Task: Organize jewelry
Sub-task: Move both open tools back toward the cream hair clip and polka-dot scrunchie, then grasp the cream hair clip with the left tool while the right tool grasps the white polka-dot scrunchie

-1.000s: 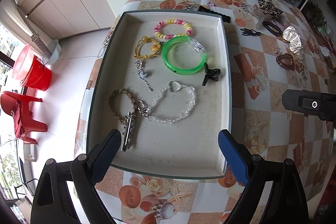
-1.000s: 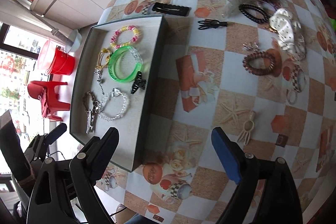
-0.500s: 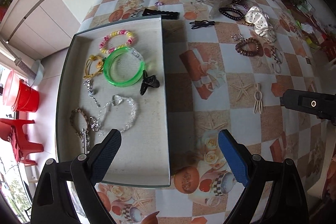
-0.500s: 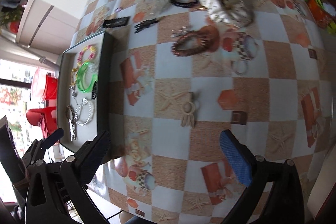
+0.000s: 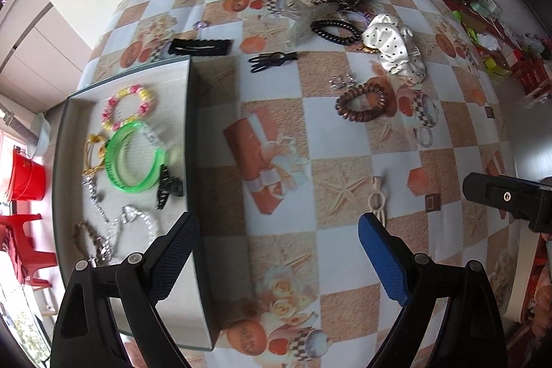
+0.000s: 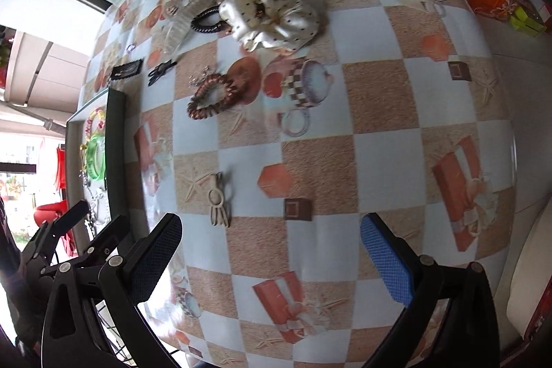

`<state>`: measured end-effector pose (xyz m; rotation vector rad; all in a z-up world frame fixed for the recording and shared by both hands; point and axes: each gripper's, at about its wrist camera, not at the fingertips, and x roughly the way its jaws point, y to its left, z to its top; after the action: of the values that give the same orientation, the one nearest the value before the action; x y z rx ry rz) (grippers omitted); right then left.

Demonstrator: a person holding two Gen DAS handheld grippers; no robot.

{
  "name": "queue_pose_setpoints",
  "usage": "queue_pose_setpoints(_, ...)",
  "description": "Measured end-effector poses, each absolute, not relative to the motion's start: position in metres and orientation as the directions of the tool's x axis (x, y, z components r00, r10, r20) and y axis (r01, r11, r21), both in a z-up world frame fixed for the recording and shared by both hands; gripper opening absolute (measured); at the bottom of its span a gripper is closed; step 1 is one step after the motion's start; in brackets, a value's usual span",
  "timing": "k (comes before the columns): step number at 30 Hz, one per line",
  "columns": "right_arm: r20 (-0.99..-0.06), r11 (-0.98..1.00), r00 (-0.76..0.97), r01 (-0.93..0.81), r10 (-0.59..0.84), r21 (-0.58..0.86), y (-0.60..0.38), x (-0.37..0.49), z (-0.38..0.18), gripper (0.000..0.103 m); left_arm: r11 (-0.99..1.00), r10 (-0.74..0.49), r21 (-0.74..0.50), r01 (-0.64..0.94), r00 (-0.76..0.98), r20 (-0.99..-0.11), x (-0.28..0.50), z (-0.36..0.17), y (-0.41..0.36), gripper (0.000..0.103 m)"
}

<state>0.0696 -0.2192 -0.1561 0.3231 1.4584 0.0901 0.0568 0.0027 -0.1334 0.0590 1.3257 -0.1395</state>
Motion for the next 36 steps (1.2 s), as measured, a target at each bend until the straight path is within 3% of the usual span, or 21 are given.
queue_pose_setpoints(17, -0.956, 0.97, 0.182, 0.037, 0.231, 0.242, -0.232, 0.136, -0.162, 0.103, 0.979, -0.14, -0.108, 0.175, 0.181, -0.973, 0.053, -0.172, -0.047, 0.095)
queue_pose_setpoints(19, -0.953, 0.971, 0.197, 0.017, 0.23, 0.238, -0.231, 0.146, -0.163, 0.103, 0.979, -0.138, -0.105, 0.175, 0.187, -0.972, 0.053, -0.175, -0.051, 0.083)
queue_pose_setpoints(28, -0.948, 0.979, 0.242, -0.045, 0.205, 0.2, -0.223, 0.189, -0.176, 0.103, 0.98, -0.127, -0.09, 0.176, 0.209, -0.97, 0.053, -0.185, -0.067, 0.082)
queue_pose_setpoints(30, -0.948, 0.982, 0.253, -0.059, 0.191, 0.182, -0.219, 0.197, -0.178, 0.103, 0.981, -0.122, -0.086, 0.174, 0.207, -0.971, 0.051, -0.188, -0.07, 0.075)
queue_pose_setpoints(36, -0.947, 0.985, 0.281, -0.109, 0.157, 0.131, -0.205, 0.212, -0.186, 0.103, 0.984, -0.103, -0.07, 0.166, 0.199, -0.975, 0.046, -0.197, -0.078, 0.072)
